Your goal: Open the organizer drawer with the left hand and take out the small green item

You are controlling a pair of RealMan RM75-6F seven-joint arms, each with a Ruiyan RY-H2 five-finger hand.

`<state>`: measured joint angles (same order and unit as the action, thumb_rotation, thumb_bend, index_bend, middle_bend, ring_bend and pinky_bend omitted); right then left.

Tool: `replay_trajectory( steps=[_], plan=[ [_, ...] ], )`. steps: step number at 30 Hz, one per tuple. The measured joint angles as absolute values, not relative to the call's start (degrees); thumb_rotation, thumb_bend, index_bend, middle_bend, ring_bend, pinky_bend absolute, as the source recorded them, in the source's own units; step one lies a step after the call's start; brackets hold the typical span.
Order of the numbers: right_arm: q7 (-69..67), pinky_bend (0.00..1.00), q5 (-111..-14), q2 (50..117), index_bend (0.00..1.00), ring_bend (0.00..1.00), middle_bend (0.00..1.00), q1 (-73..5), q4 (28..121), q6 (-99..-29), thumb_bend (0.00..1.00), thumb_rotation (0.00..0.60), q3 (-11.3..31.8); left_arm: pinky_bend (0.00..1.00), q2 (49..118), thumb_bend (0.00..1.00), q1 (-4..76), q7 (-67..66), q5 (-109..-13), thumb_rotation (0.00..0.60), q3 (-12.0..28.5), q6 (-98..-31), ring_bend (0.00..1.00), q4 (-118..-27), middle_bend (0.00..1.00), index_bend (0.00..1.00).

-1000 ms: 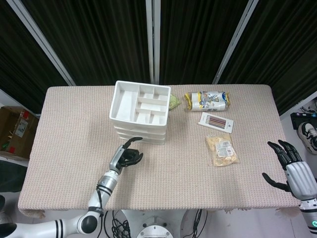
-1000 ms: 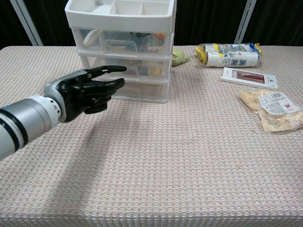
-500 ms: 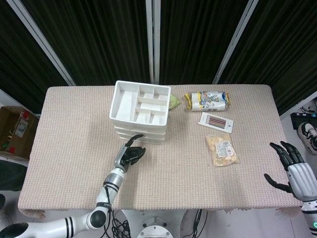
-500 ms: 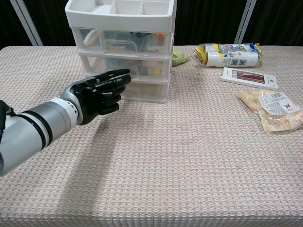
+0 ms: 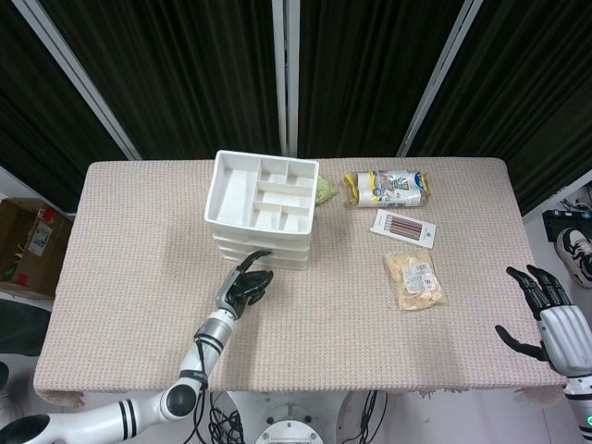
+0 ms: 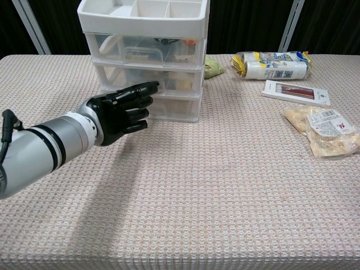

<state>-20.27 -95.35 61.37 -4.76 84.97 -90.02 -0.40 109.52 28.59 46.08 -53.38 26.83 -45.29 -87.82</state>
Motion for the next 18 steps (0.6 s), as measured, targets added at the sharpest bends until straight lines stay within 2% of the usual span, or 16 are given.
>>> replay_trajectory(
  steps=[8, 18],
  plan=[
    [-20.24, 0.06, -95.13, 61.24, 0.0, 0.0, 0.14, -4.63, 84.94, -89.88, 0.18, 0.6, -0.41, 1.0, 109.12, 0.41, 29.24, 47.05, -52.32, 0.6, 28.26, -43.18, 0.91, -86.77, 0.82, 0.38],
    [-19.78, 0.06, -95.61, 61.41, 0.0, 0.0, 0.14, -4.86, 85.17, -89.39, 0.18, 0.6, -0.63, 1.0, 108.63, 0.41, 27.4, 47.15, -53.45, 0.6, 26.53, -44.14, 0.91, -88.39, 0.82, 0.42]
  ],
)
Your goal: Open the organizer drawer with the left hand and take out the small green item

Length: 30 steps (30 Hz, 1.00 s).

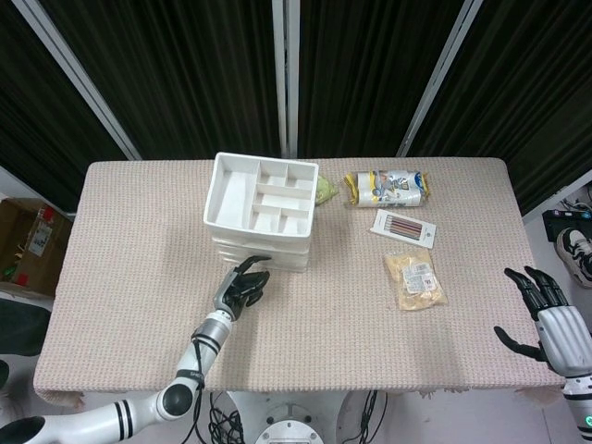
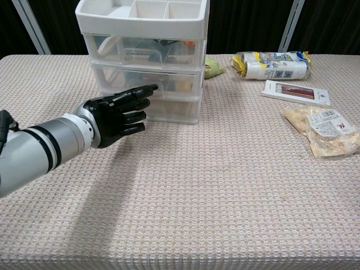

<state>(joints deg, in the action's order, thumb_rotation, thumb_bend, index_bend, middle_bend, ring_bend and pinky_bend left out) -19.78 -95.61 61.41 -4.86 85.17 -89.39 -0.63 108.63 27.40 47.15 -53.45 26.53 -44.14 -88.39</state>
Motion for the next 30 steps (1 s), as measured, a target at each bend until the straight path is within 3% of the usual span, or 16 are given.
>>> replay_trajectory(
  steps=[8, 14, 17, 23, 27, 30],
  plan=[
    [-19.6, 0.06, -96.03, 61.48, 0.0, 0.0, 0.14, -4.84, 85.35, -89.53, 0.18, 0.6, -0.82, 1.0, 107.79, 0.4, 24.84, 47.5, -56.54, 0.6, 23.99, -46.31, 0.91, -90.86, 0.82, 0.4],
    [-19.91, 0.06, -96.24, 61.47, 0.0, 0.0, 0.14, -4.7, 85.17, -89.93, 0.18, 0.6, -0.87, 1.0, 107.22, 0.4, 23.81, 46.15, -57.61, 0.6, 22.27, -47.96, 0.89, -92.08, 0.77, 0.12],
    [-20.08, 0.06, -96.41, 61.48, 0.0, 0.0, 0.14, -4.75, 85.01, -89.9, 0.18, 0.6, -0.94, 1.0, 106.71, 0.39, 23.2, 44.32, -58.3, 0.6, 21.11, -49.28, 0.88, -92.89, 0.75, 0.06],
    [-20.59, 0.06, -96.57, 61.59, 0.0, 0.0, 0.14, -4.78, 84.55, -90.06, 0.18, 0.6, -0.97, 1.0, 104.31, 0.38, 22.17, 35.18, -59.71, 0.6, 17.67, -53.28, 0.88, -95.02, 0.74, 0.08],
    [-20.92, 0.06, -96.62, 61.66, 0.0, 0.0, 0.14, -4.69, 84.14, -90.14, 0.18, 0.6, -1.1, 1.0, 101.47, 0.37, 21.46, 25.87, -62.34, 0.6, 15.27, -57.72, 0.88, -96.92, 0.74, 0.24],
    [-21.22, 0.06, -96.52, 61.78, 0.0, 0.0, 0.14, -4.61, 83.79, -90.16, 0.18, 0.6, -1.16, 1.0, 99.09, 0.37, 21.01, 17.6, -65.77, 0.6, 13.7, -62.09, 0.88, -98.39, 0.74, 0.27]
  ],
)
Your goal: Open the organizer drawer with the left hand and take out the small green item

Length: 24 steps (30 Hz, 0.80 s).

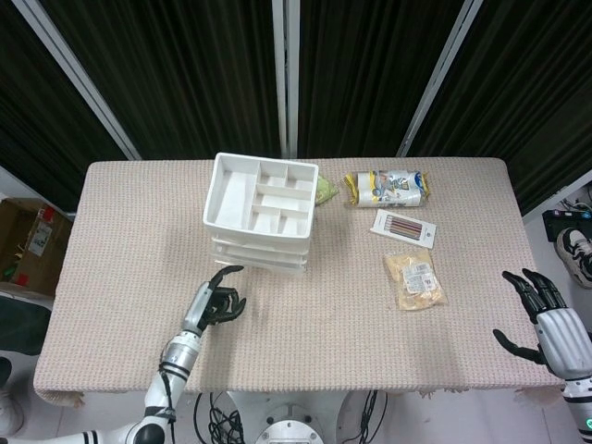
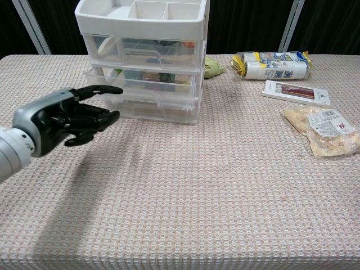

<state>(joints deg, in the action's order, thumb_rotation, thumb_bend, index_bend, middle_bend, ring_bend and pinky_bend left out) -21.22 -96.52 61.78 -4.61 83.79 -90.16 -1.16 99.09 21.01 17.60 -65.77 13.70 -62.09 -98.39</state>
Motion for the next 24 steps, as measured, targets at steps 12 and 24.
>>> replay_trajectory(
  steps=[12, 24],
  plan=[
    [-22.43, 0.06, -96.03, 62.16, 0.0, 0.0, 0.14, -4.48, 82.49, -90.07, 0.18, 0.6, -1.19, 1.0, 92.7, 0.37, 25.58, -4.6, -73.94, 0.6, 13.84, -67.46, 0.89, -99.01, 0.75, 0.24],
    [-23.44, 0.06, -95.58, 62.2, 0.0, 0.0, 0.14, -4.34, 81.63, -89.91, 0.18, 0.6, -1.21, 1.0, 91.38, 0.37, 31.86, -16.51, -68.27, 0.6, 13.4, -61.1, 0.9, -96.95, 0.77, 0.34]
  ],
)
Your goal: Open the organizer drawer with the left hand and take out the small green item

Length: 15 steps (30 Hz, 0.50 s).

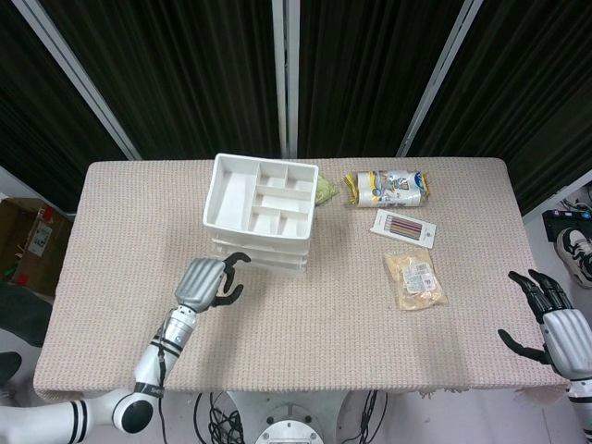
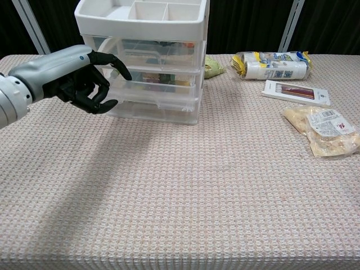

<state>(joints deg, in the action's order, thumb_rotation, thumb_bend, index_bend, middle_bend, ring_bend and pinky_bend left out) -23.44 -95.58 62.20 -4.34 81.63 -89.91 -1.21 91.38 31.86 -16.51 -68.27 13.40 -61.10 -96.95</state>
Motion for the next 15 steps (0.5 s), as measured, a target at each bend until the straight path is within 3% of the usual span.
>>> replay_trajectory(
  steps=[15],
  plan=[
    [-23.69, 0.06, -95.97, 62.72, 0.0, 0.0, 0.14, -4.66, 81.19, -89.59, 0.18, 0.6, -1.32, 1.0, 87.41, 0.37, 30.48, -15.9, -70.38, 0.6, 8.95, -63.28, 0.9, -103.4, 0.78, 0.39]
  ],
)
